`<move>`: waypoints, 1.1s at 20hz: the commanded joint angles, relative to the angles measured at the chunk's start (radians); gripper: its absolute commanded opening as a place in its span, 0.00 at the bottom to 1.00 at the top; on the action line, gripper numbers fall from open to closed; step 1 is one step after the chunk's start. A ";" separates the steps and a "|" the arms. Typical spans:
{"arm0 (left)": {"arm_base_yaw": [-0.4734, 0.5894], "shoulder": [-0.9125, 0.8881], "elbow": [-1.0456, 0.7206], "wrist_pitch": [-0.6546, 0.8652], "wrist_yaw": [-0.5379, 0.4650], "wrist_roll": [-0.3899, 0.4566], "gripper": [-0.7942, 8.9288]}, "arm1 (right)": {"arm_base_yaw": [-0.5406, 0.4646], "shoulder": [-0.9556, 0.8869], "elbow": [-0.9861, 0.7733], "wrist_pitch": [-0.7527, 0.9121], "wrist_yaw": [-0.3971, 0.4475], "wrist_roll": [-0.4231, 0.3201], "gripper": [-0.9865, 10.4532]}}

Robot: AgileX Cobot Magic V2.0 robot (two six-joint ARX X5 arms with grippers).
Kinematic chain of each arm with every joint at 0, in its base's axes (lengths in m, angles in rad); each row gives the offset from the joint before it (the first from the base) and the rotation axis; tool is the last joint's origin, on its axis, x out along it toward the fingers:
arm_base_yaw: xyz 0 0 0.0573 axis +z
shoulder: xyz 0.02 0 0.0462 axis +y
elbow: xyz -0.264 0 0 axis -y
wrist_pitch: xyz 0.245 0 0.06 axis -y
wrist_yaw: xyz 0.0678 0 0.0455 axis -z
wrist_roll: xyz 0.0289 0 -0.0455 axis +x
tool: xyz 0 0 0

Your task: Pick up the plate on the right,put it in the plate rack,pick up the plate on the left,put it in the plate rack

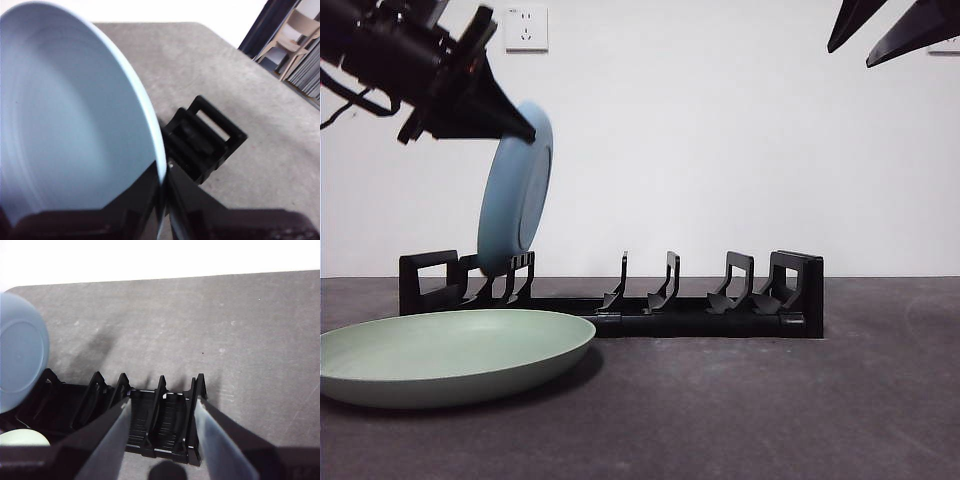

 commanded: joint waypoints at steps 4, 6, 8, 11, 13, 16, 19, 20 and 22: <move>0.002 0.013 -0.001 -0.079 0.002 0.014 0.07 | 0.001 0.003 -0.001 0.005 -0.004 0.033 0.28; -0.006 0.016 -0.001 -0.106 -0.005 0.046 0.07 | 0.001 0.003 -0.001 0.005 -0.005 0.049 0.28; -0.014 0.018 -0.001 -0.127 -0.023 0.051 0.07 | 0.002 0.003 -0.001 0.003 -0.005 0.050 0.28; -0.024 0.019 -0.001 -0.175 -0.056 0.063 0.09 | 0.002 0.003 -0.001 -0.018 -0.065 0.057 0.28; -0.025 0.019 -0.001 -0.203 -0.056 0.084 0.30 | 0.002 0.004 -0.001 -0.041 -0.166 0.057 0.28; -0.025 -0.002 -0.001 -0.255 -0.050 0.084 0.41 | 0.032 0.015 -0.001 -0.070 -0.308 0.057 0.28; -0.026 -0.090 -0.001 -0.308 -0.040 0.103 0.42 | 0.109 0.054 -0.001 -0.090 -0.320 0.052 0.28; -0.032 -0.139 -0.001 -0.332 -0.044 0.114 0.42 | 0.146 0.079 -0.001 -0.092 -0.320 0.052 0.28; -0.054 -0.242 -0.001 -0.383 -0.056 0.148 0.42 | 0.211 0.144 -0.001 -0.091 -0.319 0.049 0.28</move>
